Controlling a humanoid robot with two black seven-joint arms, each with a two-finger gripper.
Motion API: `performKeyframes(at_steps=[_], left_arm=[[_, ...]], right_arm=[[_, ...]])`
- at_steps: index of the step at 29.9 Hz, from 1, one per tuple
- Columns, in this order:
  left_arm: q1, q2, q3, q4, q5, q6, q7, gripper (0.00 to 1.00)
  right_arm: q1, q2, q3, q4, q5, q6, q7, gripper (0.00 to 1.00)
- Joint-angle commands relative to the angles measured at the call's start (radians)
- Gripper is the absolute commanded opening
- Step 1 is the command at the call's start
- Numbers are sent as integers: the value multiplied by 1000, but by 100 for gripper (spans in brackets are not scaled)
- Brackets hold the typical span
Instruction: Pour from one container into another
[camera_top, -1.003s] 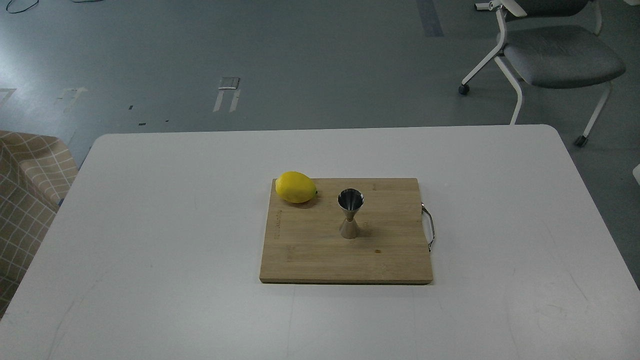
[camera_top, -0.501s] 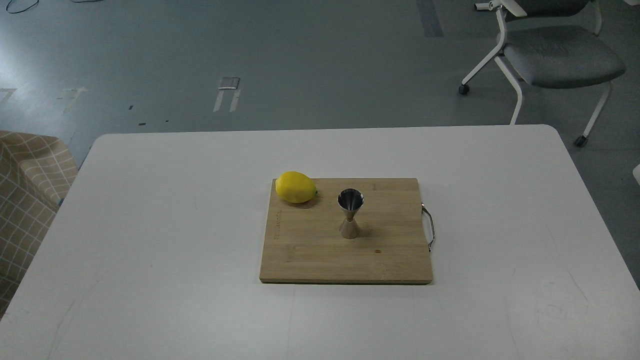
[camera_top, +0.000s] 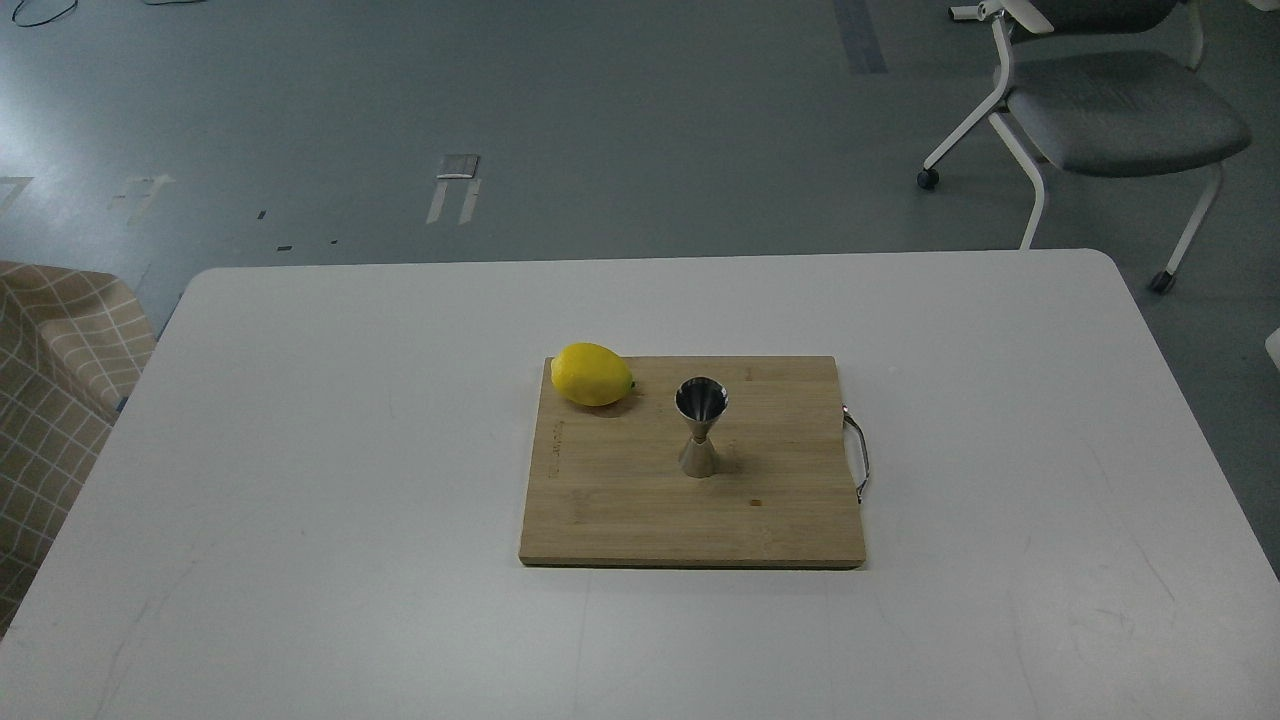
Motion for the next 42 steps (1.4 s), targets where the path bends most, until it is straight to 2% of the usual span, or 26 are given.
performKeyframes(at_steps=[1, 42], left_arm=[[0, 0, 0, 0, 0, 0, 0, 99], [0, 0, 0, 0, 0, 0, 0, 99]], right_arm=[[0, 0, 0, 0, 0, 0, 0, 100], [0, 0, 0, 0, 0, 0, 0, 100]])
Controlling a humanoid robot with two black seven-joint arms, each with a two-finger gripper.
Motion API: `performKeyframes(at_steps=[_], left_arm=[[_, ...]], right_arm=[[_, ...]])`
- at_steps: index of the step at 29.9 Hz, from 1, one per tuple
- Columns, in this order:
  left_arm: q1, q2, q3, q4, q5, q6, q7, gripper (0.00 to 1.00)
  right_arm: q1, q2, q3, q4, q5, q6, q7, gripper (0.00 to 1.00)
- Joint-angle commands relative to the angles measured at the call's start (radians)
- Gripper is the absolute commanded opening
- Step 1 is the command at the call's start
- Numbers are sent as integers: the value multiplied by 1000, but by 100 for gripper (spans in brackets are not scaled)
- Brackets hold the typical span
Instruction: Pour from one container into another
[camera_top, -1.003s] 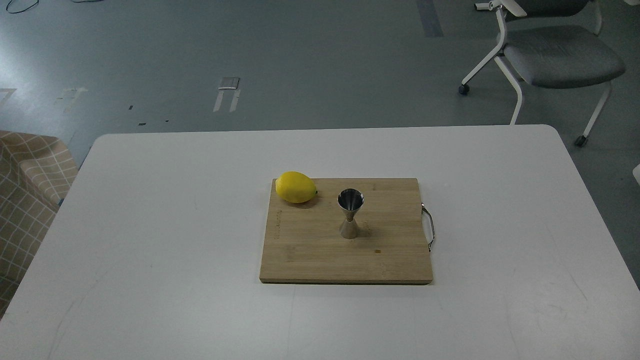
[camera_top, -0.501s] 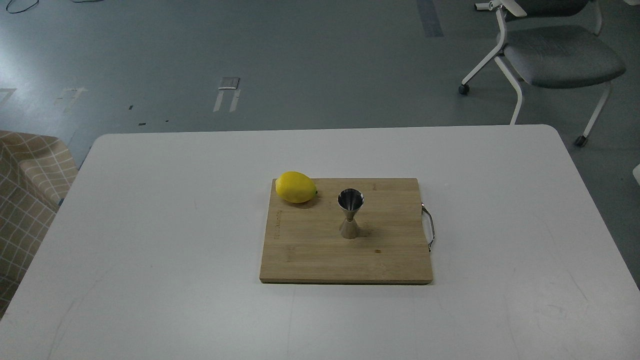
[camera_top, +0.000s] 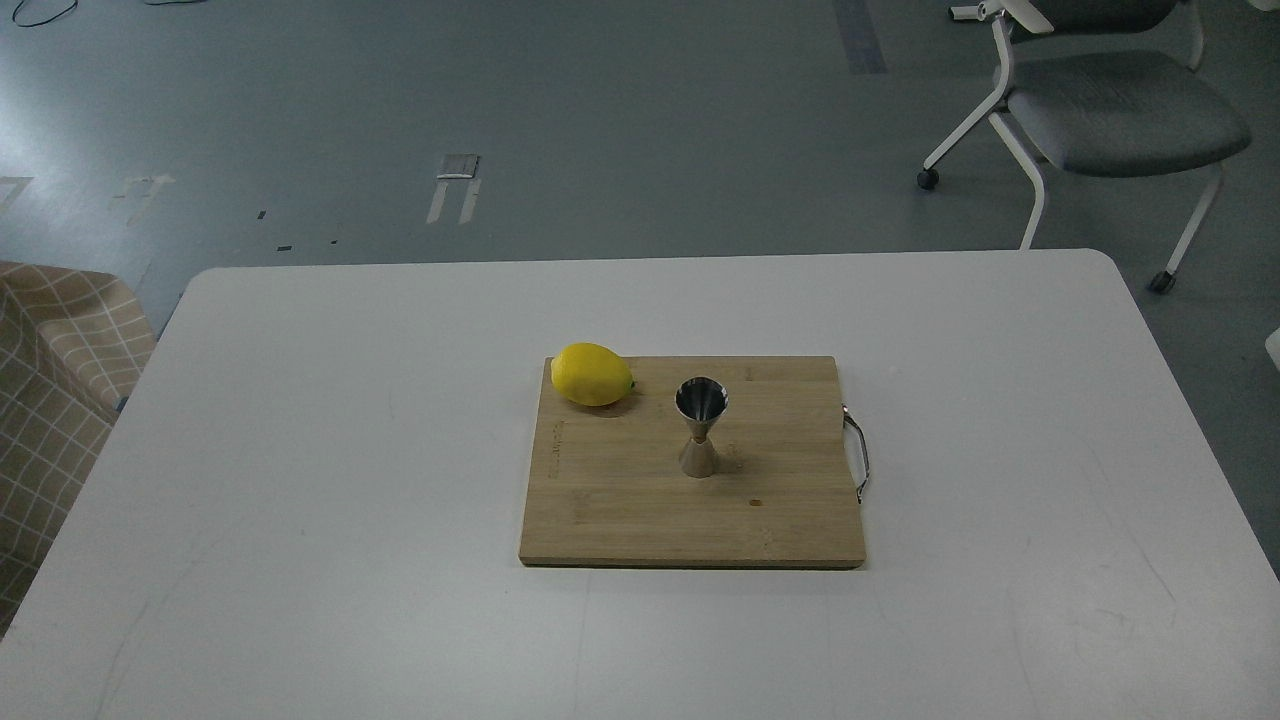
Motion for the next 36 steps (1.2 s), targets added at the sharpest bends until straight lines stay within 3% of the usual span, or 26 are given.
performKeyframes(at_steps=[1, 36], left_arm=[[0, 0, 0, 0, 0, 0, 0, 99], [0, 0, 0, 0, 0, 0, 0, 99]], right_arm=[[0, 0, 0, 0, 0, 0, 0, 100], [0, 0, 0, 0, 0, 0, 0, 100]])
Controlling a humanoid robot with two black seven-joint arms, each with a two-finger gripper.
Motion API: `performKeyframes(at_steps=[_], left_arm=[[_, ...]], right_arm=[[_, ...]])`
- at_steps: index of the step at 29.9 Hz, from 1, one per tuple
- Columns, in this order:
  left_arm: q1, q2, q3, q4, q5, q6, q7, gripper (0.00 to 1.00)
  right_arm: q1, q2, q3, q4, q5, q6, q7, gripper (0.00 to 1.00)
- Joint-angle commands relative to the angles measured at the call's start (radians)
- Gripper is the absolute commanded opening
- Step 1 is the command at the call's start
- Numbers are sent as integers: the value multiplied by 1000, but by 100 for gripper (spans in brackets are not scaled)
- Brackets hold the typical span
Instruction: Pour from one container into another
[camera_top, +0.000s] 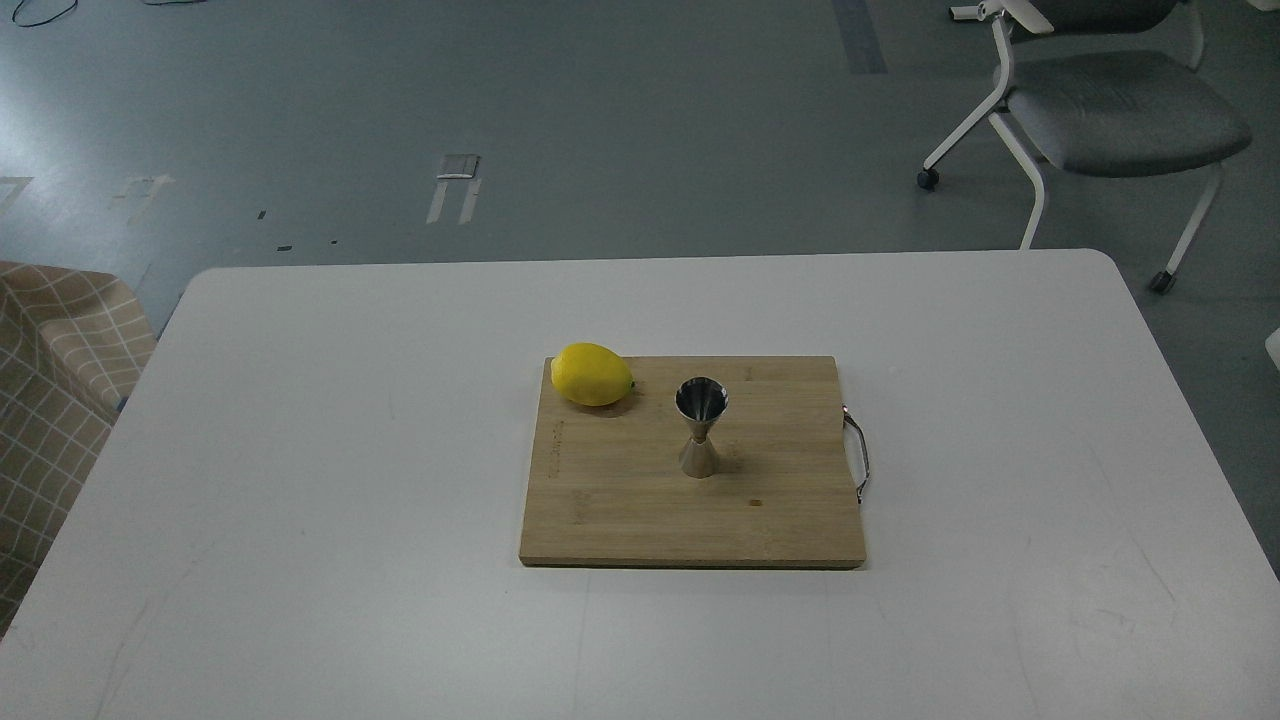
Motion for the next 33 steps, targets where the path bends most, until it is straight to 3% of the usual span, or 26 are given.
performKeyframes(at_steps=[1, 33], left_arm=[[0, 0, 0, 0, 0, 1, 0, 99], [0, 0, 0, 0, 0, 0, 0, 99]], right_arm=[[0, 0, 0, 0, 0, 0, 0, 100], [0, 0, 0, 0, 0, 0, 0, 100]])
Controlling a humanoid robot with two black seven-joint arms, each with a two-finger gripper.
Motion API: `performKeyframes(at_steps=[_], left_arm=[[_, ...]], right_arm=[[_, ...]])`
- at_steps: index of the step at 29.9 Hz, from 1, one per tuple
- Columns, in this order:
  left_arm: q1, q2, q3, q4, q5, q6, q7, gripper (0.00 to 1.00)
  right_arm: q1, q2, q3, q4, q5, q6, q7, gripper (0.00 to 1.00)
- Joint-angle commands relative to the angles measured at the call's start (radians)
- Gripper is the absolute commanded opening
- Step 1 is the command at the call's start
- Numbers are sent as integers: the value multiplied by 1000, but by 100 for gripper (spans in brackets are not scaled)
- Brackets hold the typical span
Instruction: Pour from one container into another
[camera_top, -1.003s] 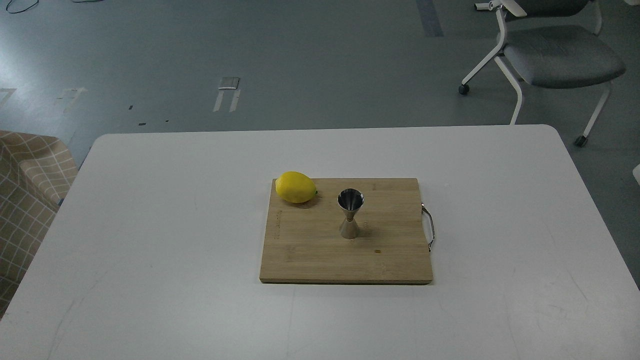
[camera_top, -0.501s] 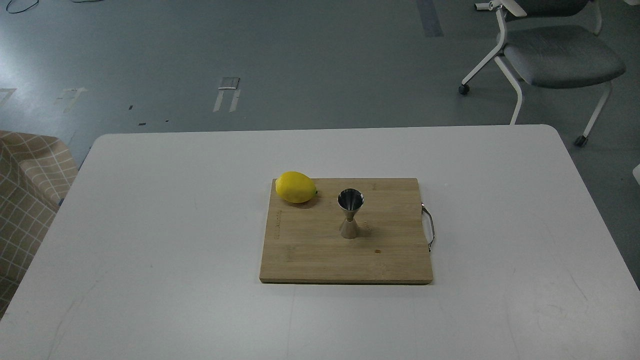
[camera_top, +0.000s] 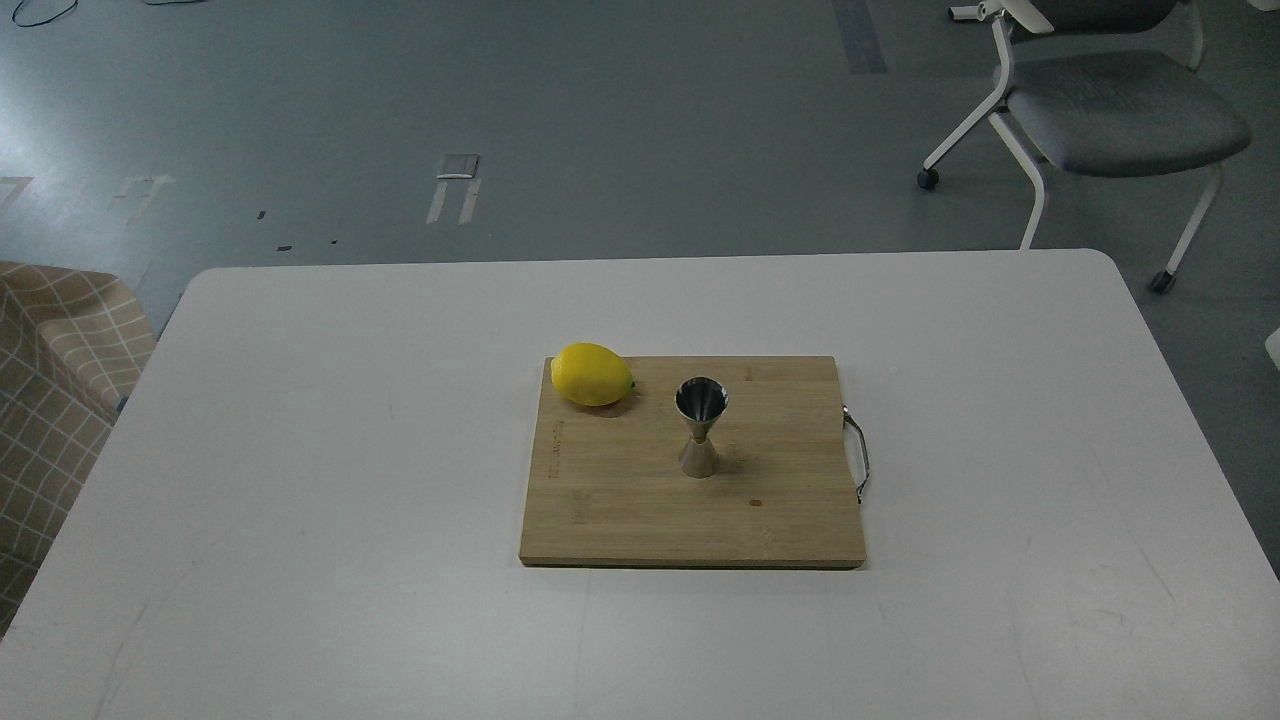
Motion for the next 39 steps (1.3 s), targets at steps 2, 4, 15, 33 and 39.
performKeyframes(at_steps=[2, 4, 15, 33, 39], left_arm=[[0, 0, 0, 0, 0, 0, 0, 99], [0, 0, 0, 0, 0, 0, 0, 99], [0, 0, 0, 0, 0, 0, 0, 99], [0, 0, 0, 0, 0, 0, 0, 99], [0, 0, 0, 0, 0, 1, 0, 99]], right_arm=[[0, 0, 0, 0, 0, 0, 0, 100], [0, 0, 0, 0, 0, 0, 0, 100], [0, 0, 0, 0, 0, 0, 0, 100], [0, 0, 0, 0, 0, 0, 0, 100], [0, 0, 0, 0, 0, 0, 0, 100]])
